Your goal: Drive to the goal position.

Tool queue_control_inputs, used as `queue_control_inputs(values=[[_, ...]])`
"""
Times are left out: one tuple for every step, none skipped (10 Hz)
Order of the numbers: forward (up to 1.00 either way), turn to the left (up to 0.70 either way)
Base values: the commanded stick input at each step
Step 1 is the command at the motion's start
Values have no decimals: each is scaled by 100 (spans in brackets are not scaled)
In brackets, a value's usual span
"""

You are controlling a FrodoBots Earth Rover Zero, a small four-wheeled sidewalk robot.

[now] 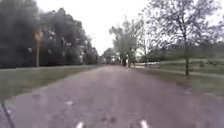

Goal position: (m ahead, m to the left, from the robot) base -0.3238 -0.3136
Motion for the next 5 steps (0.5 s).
queue_control_inputs(values=[[70,0],[70,-14],[70,-29],[70,-33],[70,-30]])
